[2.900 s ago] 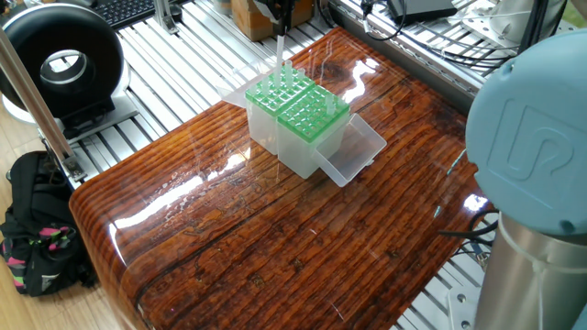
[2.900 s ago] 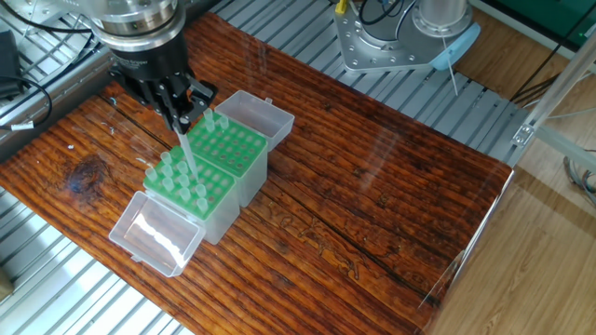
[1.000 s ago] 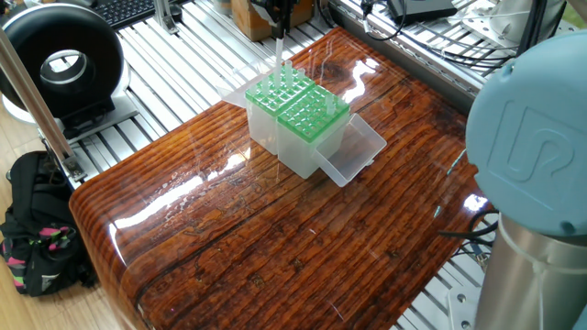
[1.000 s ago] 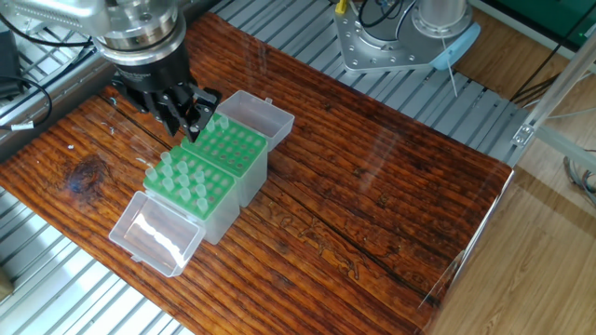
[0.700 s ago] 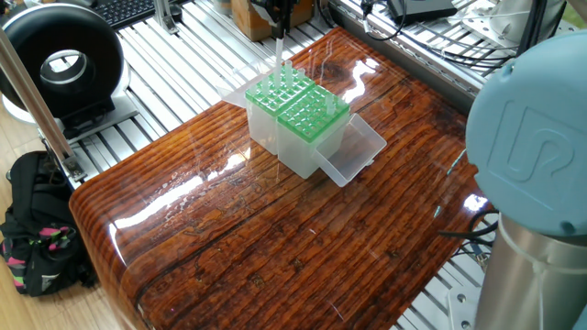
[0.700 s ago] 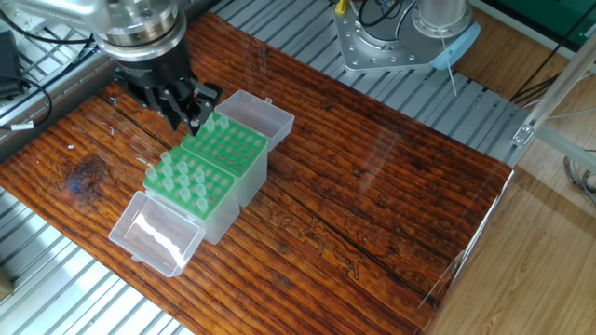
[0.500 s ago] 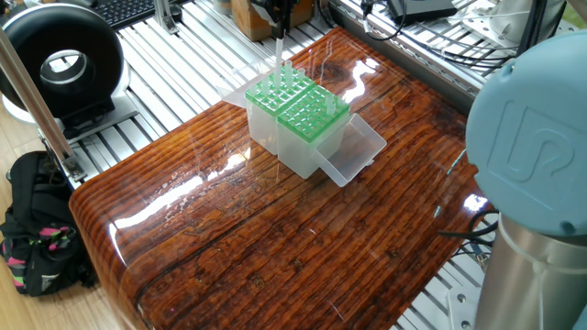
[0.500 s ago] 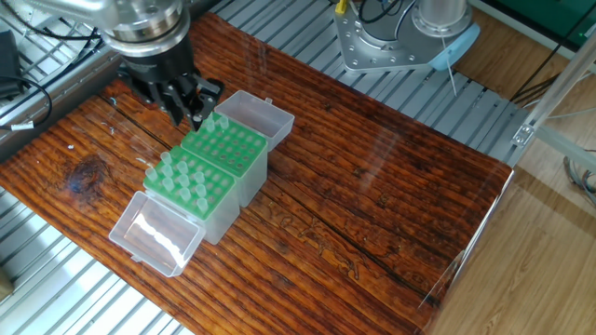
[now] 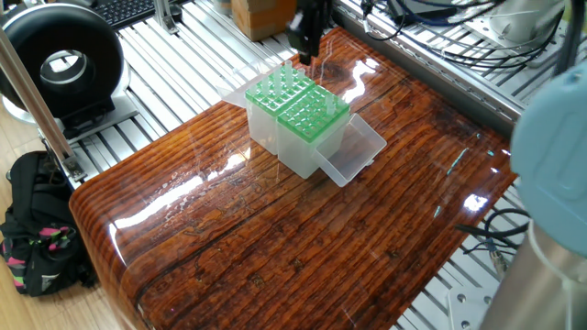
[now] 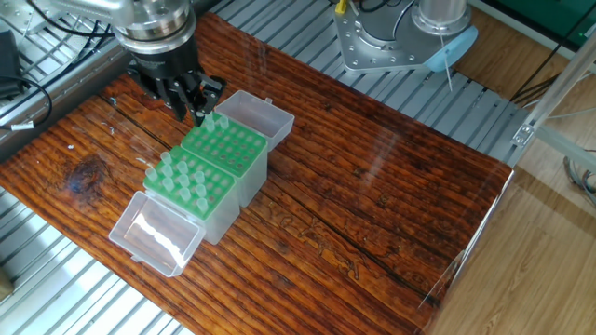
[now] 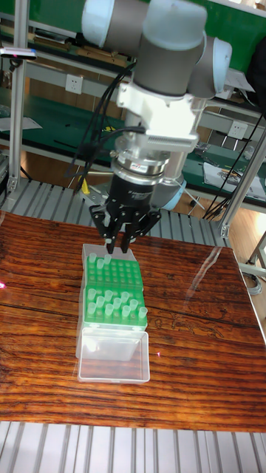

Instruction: Transfer all large pipette tips from one holder to another

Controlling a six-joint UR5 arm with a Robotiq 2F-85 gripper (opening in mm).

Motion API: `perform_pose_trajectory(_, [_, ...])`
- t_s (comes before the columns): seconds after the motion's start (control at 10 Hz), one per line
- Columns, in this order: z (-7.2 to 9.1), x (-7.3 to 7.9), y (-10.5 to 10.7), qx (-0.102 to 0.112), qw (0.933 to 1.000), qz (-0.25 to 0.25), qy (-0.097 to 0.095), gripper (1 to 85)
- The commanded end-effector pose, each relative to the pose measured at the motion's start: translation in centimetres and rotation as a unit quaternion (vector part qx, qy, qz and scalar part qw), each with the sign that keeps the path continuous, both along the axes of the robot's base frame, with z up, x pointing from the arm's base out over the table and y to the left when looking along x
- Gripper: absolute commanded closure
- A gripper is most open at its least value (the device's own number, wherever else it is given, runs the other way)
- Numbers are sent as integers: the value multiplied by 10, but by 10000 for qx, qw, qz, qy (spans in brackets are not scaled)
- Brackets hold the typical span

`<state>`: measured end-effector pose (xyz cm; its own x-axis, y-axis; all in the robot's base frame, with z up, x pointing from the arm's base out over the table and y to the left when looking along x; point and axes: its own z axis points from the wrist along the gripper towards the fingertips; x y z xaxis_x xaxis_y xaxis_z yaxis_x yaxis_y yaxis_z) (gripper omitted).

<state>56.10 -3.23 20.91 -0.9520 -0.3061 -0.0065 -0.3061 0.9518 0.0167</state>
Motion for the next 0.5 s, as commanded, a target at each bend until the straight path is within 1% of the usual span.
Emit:
perform_pose_trajectory(0.0, [-27, -6, -10, 0, 9997, -112, -209, 557])
perform_pose_trajectory(0.1, [-30, -8, -11, 47, 9997, -151, -192, 557])
perform_pose_trajectory(0.2, [-33, -10, -15, 16, 9997, -158, -185, 557])
perform_pose_trajectory(0.3, [-38, -12, -17, 47, 9997, -174, -192, 557])
perform_pose_trajectory(0.4, [-44, -13, -17, 87, 9995, -191, -245, 557])
